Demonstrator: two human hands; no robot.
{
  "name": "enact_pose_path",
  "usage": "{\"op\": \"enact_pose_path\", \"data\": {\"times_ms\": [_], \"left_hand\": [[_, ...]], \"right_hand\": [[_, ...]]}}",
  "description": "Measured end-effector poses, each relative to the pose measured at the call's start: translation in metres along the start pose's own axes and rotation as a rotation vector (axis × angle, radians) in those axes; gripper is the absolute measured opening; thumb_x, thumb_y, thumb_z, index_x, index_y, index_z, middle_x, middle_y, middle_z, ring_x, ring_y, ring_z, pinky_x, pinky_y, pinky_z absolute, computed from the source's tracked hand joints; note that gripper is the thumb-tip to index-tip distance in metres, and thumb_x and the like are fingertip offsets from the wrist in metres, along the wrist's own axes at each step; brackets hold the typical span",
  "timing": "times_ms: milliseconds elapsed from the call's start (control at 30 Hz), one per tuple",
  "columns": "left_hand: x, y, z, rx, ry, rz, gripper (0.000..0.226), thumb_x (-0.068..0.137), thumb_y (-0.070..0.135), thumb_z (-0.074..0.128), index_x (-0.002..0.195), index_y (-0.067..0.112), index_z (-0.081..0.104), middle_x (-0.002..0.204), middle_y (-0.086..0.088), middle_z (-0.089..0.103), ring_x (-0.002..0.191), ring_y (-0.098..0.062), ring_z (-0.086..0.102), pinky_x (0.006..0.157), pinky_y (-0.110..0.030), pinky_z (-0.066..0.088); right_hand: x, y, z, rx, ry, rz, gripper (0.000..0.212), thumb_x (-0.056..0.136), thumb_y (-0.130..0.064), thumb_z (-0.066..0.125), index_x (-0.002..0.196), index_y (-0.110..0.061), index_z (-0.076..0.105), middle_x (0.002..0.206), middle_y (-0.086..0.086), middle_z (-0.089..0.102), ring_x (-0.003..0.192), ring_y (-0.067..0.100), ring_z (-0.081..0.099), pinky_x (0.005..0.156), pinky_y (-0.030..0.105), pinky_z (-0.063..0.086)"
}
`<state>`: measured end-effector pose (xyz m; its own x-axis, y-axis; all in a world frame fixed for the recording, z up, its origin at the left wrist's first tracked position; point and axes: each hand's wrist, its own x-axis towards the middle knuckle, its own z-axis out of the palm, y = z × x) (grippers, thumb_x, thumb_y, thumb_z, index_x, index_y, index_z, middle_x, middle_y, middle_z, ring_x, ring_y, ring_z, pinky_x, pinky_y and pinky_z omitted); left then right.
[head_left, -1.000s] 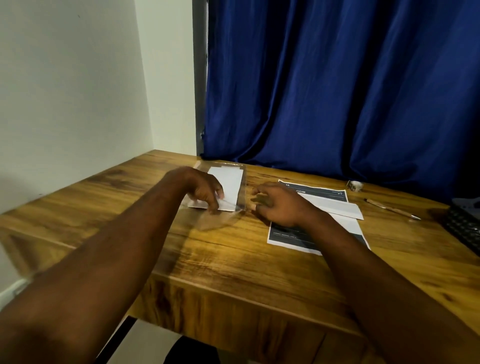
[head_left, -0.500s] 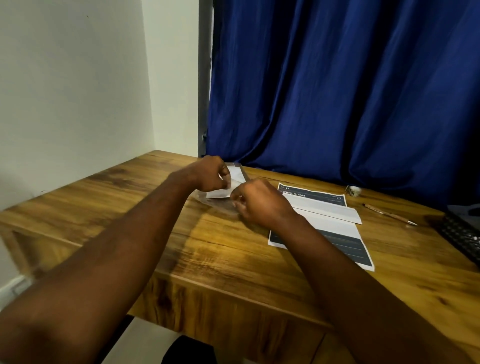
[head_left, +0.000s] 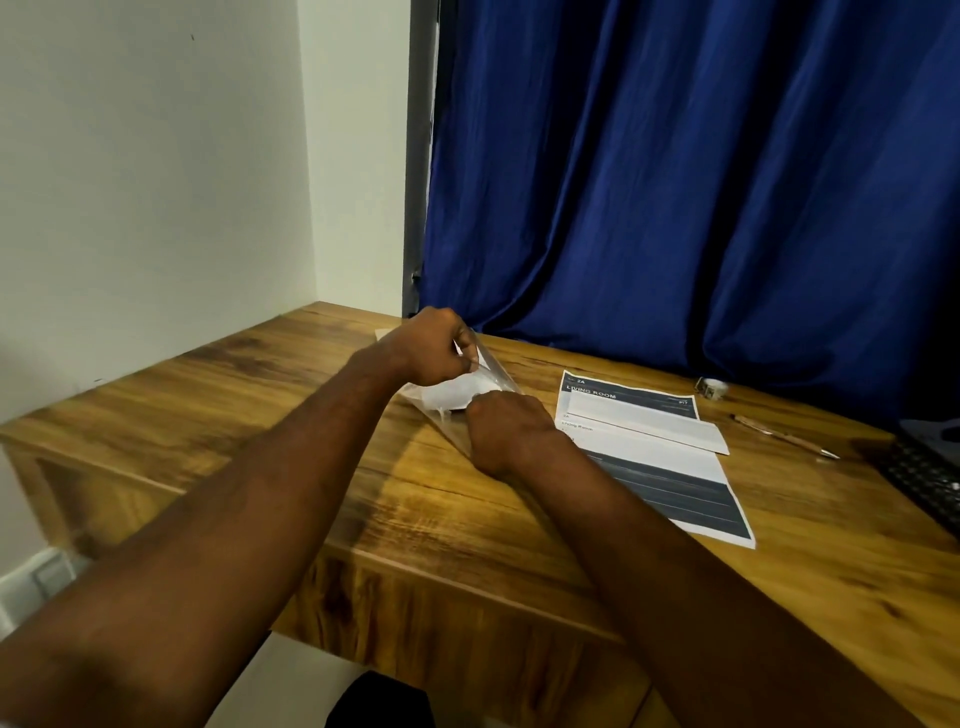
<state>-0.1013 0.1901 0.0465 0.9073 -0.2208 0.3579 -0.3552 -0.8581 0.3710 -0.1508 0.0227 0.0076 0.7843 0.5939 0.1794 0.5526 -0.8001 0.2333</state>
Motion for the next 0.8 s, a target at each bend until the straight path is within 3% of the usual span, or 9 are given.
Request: {"op": "enact_pose_path", "data": {"times_ms": [133,233,333,433,533,700,800], "left_hand": [[-0.002,-0.002,-0.002,0.008,0.014,0.004,0.012,0.090,0.013,0.075,0.100,0.015,0.081,0.089,0.011,0.072,0.084,-0.009,0.067,0.081,-0.026,0.054],[-0.001,-0.005,-0.003,0.001,0.035,-0.011,0.013,0.091,0.014,0.075,0.102,0.014,0.081,0.094,0.006,0.076,0.084,-0.008,0.067,0.078,-0.023,0.053],[0.000,-0.007,-0.002,0.001,0.033,-0.039,0.011,0.091,0.015,0.076,0.101,0.014,0.080,0.093,0.005,0.075,0.083,-0.006,0.066,0.077,-0.023,0.052],[0.000,-0.007,0.000,-0.008,0.027,-0.046,0.012,0.092,0.013,0.075,0.102,0.014,0.080,0.094,0.005,0.076,0.084,-0.007,0.066,0.079,-0.024,0.052],[-0.001,-0.006,0.002,-0.014,0.024,-0.038,0.012,0.091,0.013,0.075,0.101,0.014,0.081,0.096,0.004,0.078,0.083,-0.004,0.067,0.081,-0.024,0.053],[0.001,-0.005,0.004,-0.021,0.010,-0.031,0.011,0.090,0.013,0.077,0.100,0.015,0.082,0.095,0.004,0.079,0.083,-0.003,0.067,0.083,-0.025,0.054],[0.001,-0.004,0.003,-0.021,0.002,-0.036,0.012,0.090,0.013,0.076,0.100,0.015,0.082,0.095,0.006,0.078,0.083,-0.002,0.067,0.082,-0.024,0.054]], "right_hand": [[-0.003,0.001,0.004,0.096,0.153,0.029,0.038,0.099,-0.017,0.068,0.137,-0.015,0.066,0.127,0.009,0.069,0.112,0.027,0.066,0.097,0.041,0.056],[-0.005,0.005,0.008,0.158,0.310,0.008,0.023,0.094,-0.010,0.072,0.114,-0.021,0.078,0.106,0.005,0.074,0.093,0.023,0.069,0.083,0.040,0.060],[-0.012,0.011,0.009,0.291,0.400,0.037,0.016,0.094,-0.009,0.071,0.099,-0.025,0.075,0.096,0.000,0.073,0.088,0.020,0.067,0.075,0.036,0.058],[-0.017,0.018,0.012,0.385,0.462,0.107,0.028,0.090,-0.013,0.079,0.110,-0.030,0.067,0.097,-0.005,0.072,0.087,0.016,0.066,0.071,0.034,0.059],[-0.018,0.023,0.013,0.402,0.436,0.105,0.038,0.091,-0.019,0.081,0.127,-0.030,0.072,0.108,-0.003,0.076,0.098,0.016,0.069,0.080,0.033,0.058],[-0.022,0.022,0.009,0.327,0.405,0.065,0.022,0.101,-0.029,0.069,0.119,-0.024,0.080,0.114,0.000,0.074,0.101,0.018,0.066,0.081,0.038,0.058],[-0.022,0.019,0.010,0.253,0.430,0.034,0.022,0.102,-0.019,0.065,0.119,-0.021,0.079,0.114,0.003,0.075,0.104,0.021,0.067,0.084,0.041,0.060]]}}
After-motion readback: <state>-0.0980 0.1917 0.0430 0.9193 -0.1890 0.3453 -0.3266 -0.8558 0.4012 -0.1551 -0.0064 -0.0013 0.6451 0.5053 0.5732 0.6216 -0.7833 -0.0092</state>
